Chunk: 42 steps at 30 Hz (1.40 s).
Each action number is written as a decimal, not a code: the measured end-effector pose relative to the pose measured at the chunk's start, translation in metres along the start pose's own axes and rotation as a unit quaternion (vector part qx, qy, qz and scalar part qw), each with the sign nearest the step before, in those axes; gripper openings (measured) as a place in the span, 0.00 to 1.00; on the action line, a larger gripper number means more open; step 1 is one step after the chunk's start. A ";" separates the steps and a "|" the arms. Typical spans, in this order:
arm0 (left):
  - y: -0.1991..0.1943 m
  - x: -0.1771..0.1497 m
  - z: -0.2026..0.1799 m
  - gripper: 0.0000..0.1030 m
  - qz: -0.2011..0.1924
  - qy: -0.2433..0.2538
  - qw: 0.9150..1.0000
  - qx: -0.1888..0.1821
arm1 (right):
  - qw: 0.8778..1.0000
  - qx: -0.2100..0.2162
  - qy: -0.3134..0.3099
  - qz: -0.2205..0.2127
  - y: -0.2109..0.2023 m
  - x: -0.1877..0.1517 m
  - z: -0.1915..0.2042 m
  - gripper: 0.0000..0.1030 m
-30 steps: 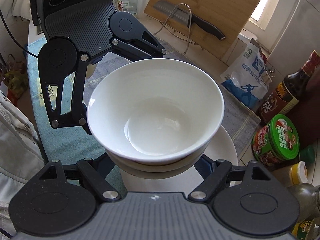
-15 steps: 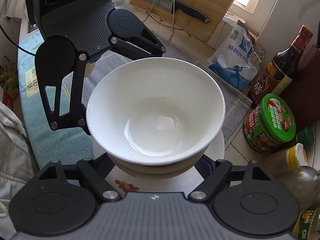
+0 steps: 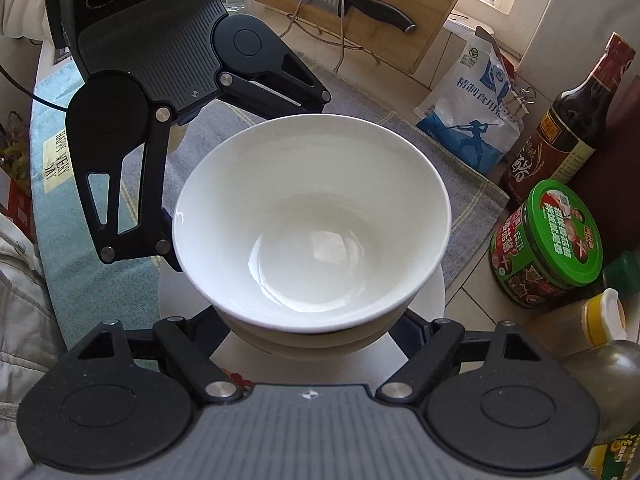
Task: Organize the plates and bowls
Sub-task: 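Lower the bowl stack onto the plates and open both tools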
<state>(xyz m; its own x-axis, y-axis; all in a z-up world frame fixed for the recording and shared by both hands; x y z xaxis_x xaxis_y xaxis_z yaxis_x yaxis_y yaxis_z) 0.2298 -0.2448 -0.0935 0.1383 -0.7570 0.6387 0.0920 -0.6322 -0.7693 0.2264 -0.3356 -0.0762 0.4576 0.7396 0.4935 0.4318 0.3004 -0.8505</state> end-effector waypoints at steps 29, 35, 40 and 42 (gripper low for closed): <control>0.003 0.000 0.002 0.89 -0.003 0.013 1.000 0.007 | 0.999 0.017 0.043 -0.017 0.002 0.003 -0.008 1.00; -0.002 -0.003 -0.002 0.94 -0.008 0.013 1.000 0.020 | 0.999 0.014 0.045 -0.017 0.002 -0.001 -0.006 1.00; -0.014 -0.007 -0.002 0.97 -0.031 -0.009 0.999 0.041 | 0.999 0.003 0.044 -0.021 -0.002 -0.004 -0.002 1.00; -0.018 -0.008 -0.001 0.98 -0.041 -0.027 0.997 0.056 | 0.999 -0.003 0.049 -0.025 -0.005 -0.005 -0.001 1.00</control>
<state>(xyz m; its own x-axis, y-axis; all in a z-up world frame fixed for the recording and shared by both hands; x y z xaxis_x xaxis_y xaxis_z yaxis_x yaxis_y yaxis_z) 0.2261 -0.2274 -0.0844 0.1781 -0.6914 0.7002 0.2150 -0.6671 -0.7133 0.2228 -0.3410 -0.0740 0.5088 0.6618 0.5505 0.4604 0.3311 -0.8236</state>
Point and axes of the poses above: each gripper's, at about its wrist camera, not at the fingertips, and y roughly the way its jaws point, z to its left, x to its top, the point moved 5 cm from there along y, roughly the way its jaws point, and after that the axes turned 4 degrees about -x, right-handed, at the moved point
